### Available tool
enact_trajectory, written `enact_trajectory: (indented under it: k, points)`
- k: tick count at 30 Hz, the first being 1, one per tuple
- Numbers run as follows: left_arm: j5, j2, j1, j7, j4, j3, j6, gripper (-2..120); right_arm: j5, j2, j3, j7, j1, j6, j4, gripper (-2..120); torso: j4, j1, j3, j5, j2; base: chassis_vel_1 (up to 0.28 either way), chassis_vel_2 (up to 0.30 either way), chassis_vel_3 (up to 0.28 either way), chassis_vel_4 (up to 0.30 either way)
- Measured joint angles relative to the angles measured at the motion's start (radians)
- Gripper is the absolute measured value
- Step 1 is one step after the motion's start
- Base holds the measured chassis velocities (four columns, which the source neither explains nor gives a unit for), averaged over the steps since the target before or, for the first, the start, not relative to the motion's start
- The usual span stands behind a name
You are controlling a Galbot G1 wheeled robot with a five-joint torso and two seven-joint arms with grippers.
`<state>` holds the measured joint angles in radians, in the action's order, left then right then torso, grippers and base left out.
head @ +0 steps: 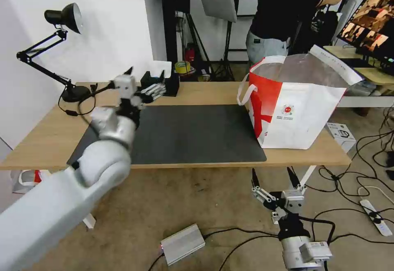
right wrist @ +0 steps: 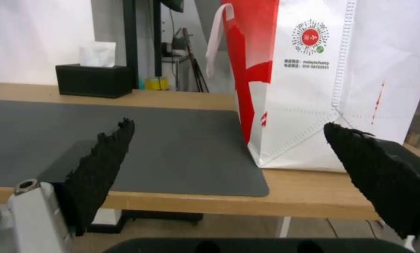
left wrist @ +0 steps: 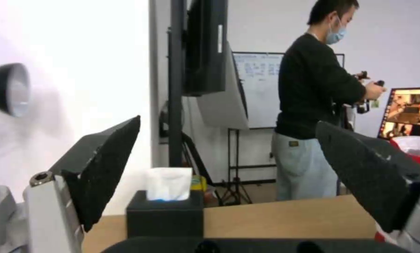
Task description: Pick up the trash from the table and place it into the takeout bag.
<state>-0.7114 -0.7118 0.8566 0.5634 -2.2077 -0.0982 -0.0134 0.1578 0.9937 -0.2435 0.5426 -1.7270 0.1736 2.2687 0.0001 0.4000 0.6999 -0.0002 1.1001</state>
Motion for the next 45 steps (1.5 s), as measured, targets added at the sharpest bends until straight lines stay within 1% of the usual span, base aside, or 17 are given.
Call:
enact_trajectory:
  k: [1,3,5,6,11,12,14,15,16,19,21,26,30,33,34,36,45]
  points:
    - [0.000,0.000,0.000,0.000,0.000,0.000,0.000,100,0.000,0.000,0.000,0.000,0.000,0.000,0.000,100,0.0000,0.000,0.000,0.0000,0.000,0.000,0.000,0.000,0.000]
    - [0.056,-0.013,0.118,-0.006,-0.047,-0.060,0.015,100,0.000,0.000,0.000,0.000,0.000,0.000,0.000,100,0.0000,0.000,0.000,0.0002,0.000,0.000,0.000,0.000,0.000]
    - [0.125,-0.054,0.215,-0.019,-0.068,-0.101,0.028,100,0.000,0.000,0.000,0.000,0.000,0.000,0.000,100,-0.0001,0.000,0.000,0.0003,0.000,0.000,0.000,0.000,0.000]
    - [0.125,-0.054,0.215,-0.019,-0.068,-0.101,0.028,100,0.000,0.000,0.000,0.000,0.000,0.000,0.000,100,-0.0001,0.000,0.000,0.0003,0.000,0.000,0.000,0.000,0.000]
    - [0.308,-0.197,0.434,-0.073,-0.104,-0.175,0.070,100,0.000,0.000,0.000,0.000,0.000,0.000,0.000,100,-0.0001,0.000,0.000,0.0002,0.000,0.000,0.000,0.000,0.000]
    - [0.308,-0.197,0.434,-0.073,-0.104,-0.175,0.070,100,0.000,0.000,0.000,0.000,0.000,0.000,0.000,100,-0.0001,0.000,0.000,0.0002,0.000,0.000,0.000,0.000,0.000]
    - [0.366,-0.255,0.511,-0.091,-0.123,-0.200,0.086,100,0.000,0.000,0.000,0.000,0.000,0.000,0.000,100,-0.0001,0.000,0.000,0.0004,0.000,0.000,0.000,0.000,0.000]
    - [0.390,-0.277,0.539,-0.099,-0.128,-0.210,0.095,100,0.000,0.000,0.000,0.000,0.000,0.000,0.000,100,-0.0001,0.000,0.000,0.0003,0.000,0.000,0.000,0.000,0.000]
    - [0.390,-0.277,0.539,-0.099,-0.128,-0.210,0.095,100,0.000,0.000,0.000,0.000,0.000,0.000,0.000,100,-0.0001,0.000,0.000,0.0003,0.000,0.000,0.000,0.000,0.000]
    - [0.470,-0.353,0.632,-0.123,-0.142,-0.241,0.133,100,0.000,0.000,0.000,0.000,0.000,0.000,0.000,100,-0.0001,0.000,0.000,0.0003,0.000,0.000,0.000,0.000,0.000]
    - [0.483,-0.365,0.648,-0.129,-0.144,-0.245,0.140,100,0.000,0.000,0.000,0.000,0.000,0.000,0.000,100,-0.0001,0.000,0.000,0.0003,0.000,0.000,0.000,0.000,0.000]
    - [0.592,-0.453,0.755,-0.154,-0.146,-0.263,0.210,100,0.000,0.000,0.000,0.000,0.000,0.000,0.000,100,-0.0001,0.000,0.000,0.0003,0.000,0.000,0.000,0.000,0.000]
    - [0.631,-0.491,0.787,-0.166,-0.138,-0.258,0.249,100,0.000,0.000,0.000,0.000,0.000,0.000,0.000,100,-0.0001,0.000,0.000,0.0004,0.000,0.000,0.000,0.000,0.000]
    - [0.634,-0.493,0.789,-0.167,-0.136,-0.257,0.252,100,0.000,0.000,0.000,0.000,0.000,0.000,0.000,100,-0.0001,0.000,0.000,0.0004,0.000,0.000,0.000,0.000,0.000]
    - [0.681,-0.527,0.809,-0.168,-0.120,-0.252,0.282,100,0.000,0.000,0.000,0.000,0.000,0.000,0.000,100,-0.0002,0.000,0.000,0.0002,0.000,0.000,0.000,0.000,0.000]
    - [0.729,-0.549,0.826,-0.167,-0.103,-0.249,0.305,100,0.000,0.000,0.000,0.000,0.000,0.000,0.000,100,-0.0001,0.000,0.000,0.0003,0.000,0.000,0.000,0.000,0.000]
    - [0.794,-0.587,0.857,-0.145,-0.076,-0.238,0.357,100,0.000,0.000,0.000,0.000,0.000,0.000,0.000,100,-0.0002,0.000,0.000,0.0003,0.000,0.000,0.000,0.000,0.000]
